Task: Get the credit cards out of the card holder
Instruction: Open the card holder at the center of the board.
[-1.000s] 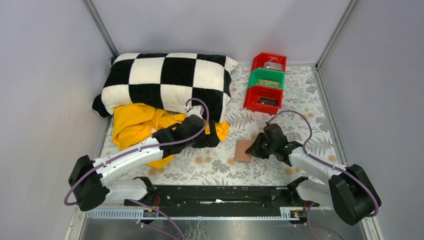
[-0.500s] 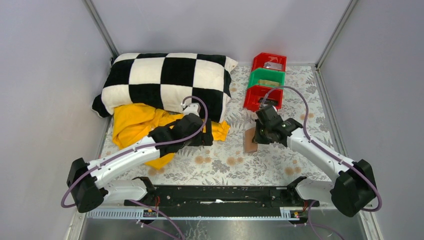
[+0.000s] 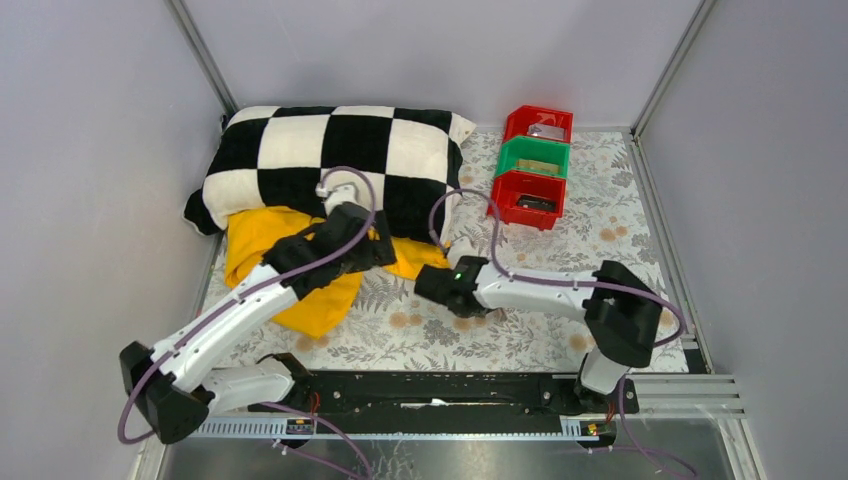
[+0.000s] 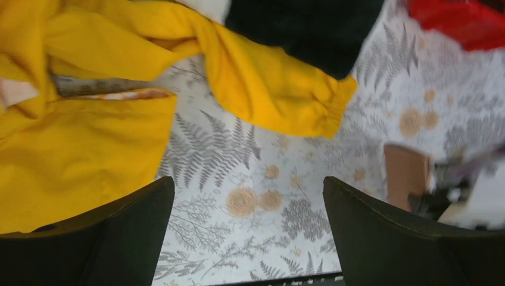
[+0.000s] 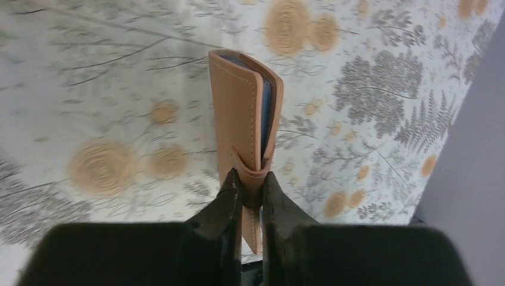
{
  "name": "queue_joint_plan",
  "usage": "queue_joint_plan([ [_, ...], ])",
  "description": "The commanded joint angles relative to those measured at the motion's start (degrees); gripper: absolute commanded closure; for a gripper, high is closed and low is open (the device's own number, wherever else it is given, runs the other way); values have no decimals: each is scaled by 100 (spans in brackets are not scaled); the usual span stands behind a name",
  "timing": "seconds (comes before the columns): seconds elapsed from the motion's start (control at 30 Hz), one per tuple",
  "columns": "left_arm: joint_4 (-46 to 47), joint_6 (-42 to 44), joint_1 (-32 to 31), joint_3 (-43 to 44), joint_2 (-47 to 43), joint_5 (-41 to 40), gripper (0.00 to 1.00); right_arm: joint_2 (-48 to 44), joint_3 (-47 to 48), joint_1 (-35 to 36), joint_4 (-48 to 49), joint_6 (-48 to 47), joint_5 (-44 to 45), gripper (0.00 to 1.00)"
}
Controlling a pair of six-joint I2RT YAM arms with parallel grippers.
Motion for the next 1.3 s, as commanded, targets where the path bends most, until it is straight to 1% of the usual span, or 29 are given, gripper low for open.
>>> queue_joint_plan([
  [0.0, 29, 22, 838, -194, -580, 566, 1, 28, 252, 594, 367, 181, 186, 68],
  [0.03, 33, 73, 978, -211, -614, 722, 1, -20, 174, 646, 667, 90, -109, 58],
  [0.07, 23, 116, 1079, -221, -619, 837, 1, -197, -3, 656, 994, 12, -414, 51],
  [0.17, -10, 211, 1146, -192, -596, 966, 1, -929, -490, 658, 1796, -133, -1071, 38],
  [0.23, 12, 283, 1143, -190, -529, 1095, 1, -1489, -776, 637, 2102, -161, -1147, 33],
  [0.3, 167, 465, 1138, -204, -418, 1431, 1, -1971, -987, 485, 2132, -130, -1197, 32],
  [0.37, 356, 638, 1026, -211, -274, 1818, 1, -2447, -1256, 103, 2087, -99, -1437, 32],
  [0.47, 604, 535, 442, -178, -5, 1656, 1, -3144, -1838, -738, 2347, -212, -2159, 32],
  [0.57, 1157, 385, 122, -385, 360, 2153, 2, -3487, -2243, -1174, 2557, -292, -2797, 31],
  [0.63, 1476, 222, -278, -469, 715, 2246, 3, -3471, -2416, -1294, 2651, -233, -3117, 31],
  [0.73, 1714, -241, -770, -425, 1243, 2099, 6, -3356, -2725, -1468, 3061, -190, -3642, 31],
  [0.8, 1763, -590, -988, -396, 1529, 1942, 10, -3249, -3019, -1746, 3440, -271, -4076, 31],
  [0.83, 1745, -717, -1073, -387, 1663, 1808, 12, -3206, -3138, -1999, 3639, -334, -4402, 31],
  [0.87, 1726, -836, -1119, -399, 1712, 1747, 14, -3153, -3236, -2197, 3849, -432, -4658, 30],
  [0.93, 1740, -1111, -1142, -495, 1687, 1663, 21, -2968, -3299, -2469, 4089, -651, -5081, 28],
  [1.03, 1730, -1242, -1143, -637, 1538, 1545, 29, -2519, -3294, -2728, 4293, -984, -5682, 27],
  [1.13, 1568, -1246, -1111, -703, 1432, 1441, 33, -2087, -3405, -2895, 4646, -1142, -6219, 27],
  [1.27, 1482, -1237, -1007, -842, 1236, 1457, 33, -1642, -3681, -2990, 5134, -1156, -6518, 30],
])
